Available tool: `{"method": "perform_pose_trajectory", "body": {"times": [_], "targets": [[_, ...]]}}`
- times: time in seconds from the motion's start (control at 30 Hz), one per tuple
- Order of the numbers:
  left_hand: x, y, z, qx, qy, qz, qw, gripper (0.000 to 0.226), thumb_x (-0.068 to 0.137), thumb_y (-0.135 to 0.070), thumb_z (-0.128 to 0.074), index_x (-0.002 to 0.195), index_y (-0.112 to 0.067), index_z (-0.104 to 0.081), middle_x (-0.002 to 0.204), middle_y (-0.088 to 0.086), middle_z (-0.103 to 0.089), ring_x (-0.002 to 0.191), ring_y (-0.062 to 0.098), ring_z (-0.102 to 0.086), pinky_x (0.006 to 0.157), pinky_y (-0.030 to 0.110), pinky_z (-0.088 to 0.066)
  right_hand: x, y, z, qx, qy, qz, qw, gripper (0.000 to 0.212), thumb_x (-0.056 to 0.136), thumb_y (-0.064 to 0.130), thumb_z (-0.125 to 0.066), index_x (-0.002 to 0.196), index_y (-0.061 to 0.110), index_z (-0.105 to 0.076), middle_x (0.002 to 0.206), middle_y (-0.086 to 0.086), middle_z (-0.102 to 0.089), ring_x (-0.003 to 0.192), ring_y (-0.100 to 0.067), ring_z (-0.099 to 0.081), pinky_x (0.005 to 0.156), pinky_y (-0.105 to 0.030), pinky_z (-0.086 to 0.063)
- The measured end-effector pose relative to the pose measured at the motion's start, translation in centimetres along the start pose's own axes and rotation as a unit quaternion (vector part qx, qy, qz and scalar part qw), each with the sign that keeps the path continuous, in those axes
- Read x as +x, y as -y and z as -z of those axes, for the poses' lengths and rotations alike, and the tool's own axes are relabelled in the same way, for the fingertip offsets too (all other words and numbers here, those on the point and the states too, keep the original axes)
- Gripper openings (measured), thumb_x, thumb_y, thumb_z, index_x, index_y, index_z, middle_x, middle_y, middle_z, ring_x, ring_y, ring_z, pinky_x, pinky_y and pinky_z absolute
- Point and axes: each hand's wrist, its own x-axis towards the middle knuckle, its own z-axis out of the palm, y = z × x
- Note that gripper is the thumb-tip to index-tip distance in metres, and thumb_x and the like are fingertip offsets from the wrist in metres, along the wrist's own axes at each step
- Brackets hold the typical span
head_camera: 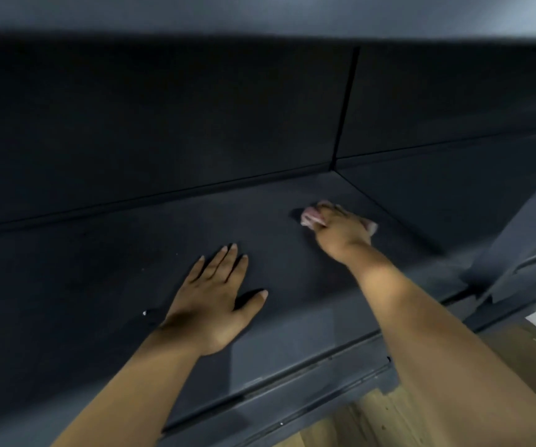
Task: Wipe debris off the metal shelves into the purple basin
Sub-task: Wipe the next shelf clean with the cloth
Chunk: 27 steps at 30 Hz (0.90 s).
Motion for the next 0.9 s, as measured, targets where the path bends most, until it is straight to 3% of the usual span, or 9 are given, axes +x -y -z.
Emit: {"method": "perform_pose_trajectory", "body": {"times": [0.17, 0.3, 0.37, 0.47, 0.53, 0.6, 0.73, 0.8, 0.9], "targets": [[0.2, 0.3, -0.3, 0.001, -0.006, -0.008, 1.000, 0.103, 0.061, -0.071, 0.015, 0.152, -0.023, 0.010, 0.159, -0.004, 0.017, 0.141, 0.003, 0.021, 0.117, 0.028, 0.013, -0.3, 10.2, -4.0, 0.034, 0.030, 0.170, 0.984, 0.043, 0.090, 0.021, -0.049, 0.133, 0.020, -0.045, 0.138, -0.005, -0.047, 0.128, -0.025, -0.043, 0.105, -0.031, -0.033], [0.1, 0.2, -0.2, 0.003, -0.010, -0.004, 1.000, 0.103, 0.061, -0.070, 0.015, 0.152, -0.022, 0.011, 0.159, -0.004, 0.018, 0.142, 0.004, 0.020, 0.116, 0.028, 0.014, -0.1, 10.3, -3.4, 0.080, 0.070, 0.173, 0.979, 0.048, 0.095, 0.014, -0.042, 0.143, 0.019, -0.035, 0.147, -0.008, -0.039, 0.134, -0.027, -0.036, 0.108, -0.030, -0.028], [0.1, 0.1, 0.0, 0.008, -0.001, 0.002, 1.000, 0.106, 0.058, -0.070, 0.018, 0.152, -0.022, 0.011, 0.157, -0.005, 0.022, 0.139, 0.001, 0.025, 0.115, 0.027, 0.017, 1.3, 7.3, -2.0, 0.073, 0.033, 0.126, 0.989, 0.049, 0.094, 0.013, -0.043, 0.143, 0.019, -0.036, 0.147, -0.009, -0.038, 0.133, -0.029, -0.037, 0.108, -0.033, -0.031], [-0.1, 0.1, 0.2, 0.001, -0.002, 0.002, 1.000, 0.108, 0.057, -0.073, 0.019, 0.152, -0.023, 0.012, 0.156, -0.006, 0.025, 0.133, -0.002, 0.029, 0.114, 0.026, 0.018, 3.1, 1.1, 0.3, 0.018, -0.083, -0.019, 0.996, 0.047, 0.088, 0.014, -0.045, 0.136, 0.018, -0.043, 0.141, -0.012, -0.043, 0.128, -0.032, -0.041, 0.106, -0.041, -0.036], [0.0, 0.2, 0.1, -0.001, -0.007, -0.004, 1.000, 0.119, 0.050, -0.083, 0.025, 0.152, -0.023, 0.012, 0.154, -0.007, 0.027, 0.133, -0.002, 0.030, 0.112, 0.026, 0.019, 3.5, -2.2, 1.4, -0.008, -0.047, -0.103, 0.994, 0.050, 0.092, 0.016, -0.041, 0.141, 0.016, -0.036, 0.150, -0.011, -0.031, 0.138, -0.029, -0.028, 0.113, -0.040, -0.023], [0.1, 0.2, 0.0, 0.005, -0.005, -0.005, 1.000, 0.131, 0.038, -0.082, 0.040, 0.152, -0.023, 0.012, 0.148, -0.011, 0.032, 0.133, -0.001, 0.031, 0.111, 0.025, 0.020, 4.4, -3.4, 1.5, -0.015, -0.001, -0.117, 0.993, 0.051, 0.096, 0.021, -0.036, 0.147, 0.017, -0.028, 0.154, -0.007, -0.024, 0.143, -0.026, -0.019, 0.115, -0.039, -0.014], [0.1, 0.1, 0.2, 0.008, -0.004, -0.002, 1.000, 0.127, 0.042, -0.085, 0.033, 0.152, -0.023, 0.013, 0.148, -0.010, 0.033, 0.131, -0.001, 0.032, 0.111, 0.025, 0.021, 6.2, 0.9, -0.2, -0.024, 0.032, -0.042, 0.998, 0.047, 0.095, 0.030, -0.035, 0.142, 0.023, -0.034, 0.149, -0.003, -0.034, 0.137, -0.023, -0.032, 0.106, -0.037, -0.024], [0.1, -0.1, 0.2, 0.011, -0.003, 0.003, 1.000, 0.112, 0.054, -0.076, 0.021, 0.152, -0.023, 0.011, 0.155, -0.006, 0.027, 0.131, -0.002, 0.031, 0.111, 0.025, 0.021, 5.8, 4.6, -1.3, -0.024, 0.042, 0.036, 0.998, 0.046, 0.095, 0.027, -0.038, 0.140, 0.022, -0.036, 0.147, -0.004, -0.036, 0.135, -0.023, -0.035, 0.105, -0.033, -0.026], [0.1, -0.1, 0.4, 0.011, 0.000, 0.003, 1.000, 0.106, 0.057, -0.070, 0.019, 0.152, -0.023, 0.012, 0.156, -0.005, 0.025, 0.131, -0.002, 0.031, 0.111, 0.025, 0.020, 4.6, 9.3, -2.7, -0.003, 0.064, 0.146, 0.987, 0.047, 0.095, 0.022, -0.042, 0.141, 0.020, -0.035, 0.148, -0.004, -0.037, 0.136, -0.024, -0.034, 0.108, -0.031, -0.025]]}}
